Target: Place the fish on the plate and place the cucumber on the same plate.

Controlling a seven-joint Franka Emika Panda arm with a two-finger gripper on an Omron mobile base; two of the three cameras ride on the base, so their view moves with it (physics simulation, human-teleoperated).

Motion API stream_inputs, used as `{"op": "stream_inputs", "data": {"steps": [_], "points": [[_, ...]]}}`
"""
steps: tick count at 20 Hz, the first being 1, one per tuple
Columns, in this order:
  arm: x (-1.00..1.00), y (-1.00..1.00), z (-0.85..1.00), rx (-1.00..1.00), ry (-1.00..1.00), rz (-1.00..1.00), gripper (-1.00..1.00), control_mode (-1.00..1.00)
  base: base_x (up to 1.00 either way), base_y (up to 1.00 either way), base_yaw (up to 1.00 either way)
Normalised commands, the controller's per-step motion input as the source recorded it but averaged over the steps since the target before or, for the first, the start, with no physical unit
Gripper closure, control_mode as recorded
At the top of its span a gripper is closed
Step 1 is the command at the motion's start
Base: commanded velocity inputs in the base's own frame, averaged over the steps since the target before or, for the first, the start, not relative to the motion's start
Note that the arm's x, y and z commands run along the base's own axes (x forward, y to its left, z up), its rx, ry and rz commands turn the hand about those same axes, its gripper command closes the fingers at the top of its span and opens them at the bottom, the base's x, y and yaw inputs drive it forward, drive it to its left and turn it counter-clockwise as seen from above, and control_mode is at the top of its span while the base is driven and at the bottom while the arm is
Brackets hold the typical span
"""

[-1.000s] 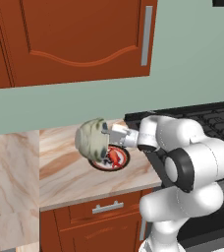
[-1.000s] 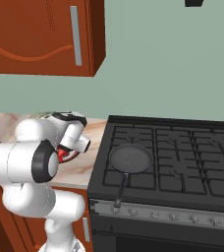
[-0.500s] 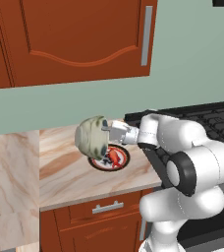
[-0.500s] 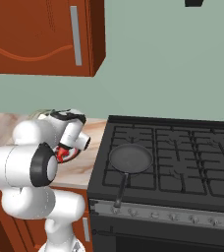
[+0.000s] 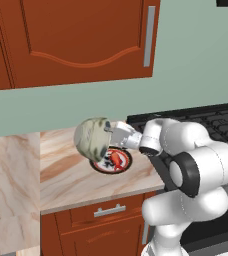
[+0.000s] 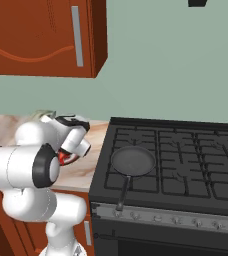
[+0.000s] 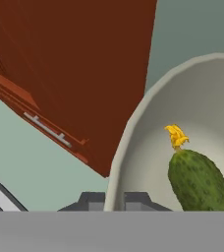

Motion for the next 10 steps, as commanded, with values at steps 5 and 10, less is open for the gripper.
{"op": "stream_inputs", "data": {"steps": [5,10], "points": [[0.0,-0.07,0.03,0.12,0.0,0.0,1.0,-1.0,0.0,0.0,0.0],[0.03,-0.14,0.08,0.01,0.0,0.0,1.0,-1.0,0.0,0.0,0.0]]}}
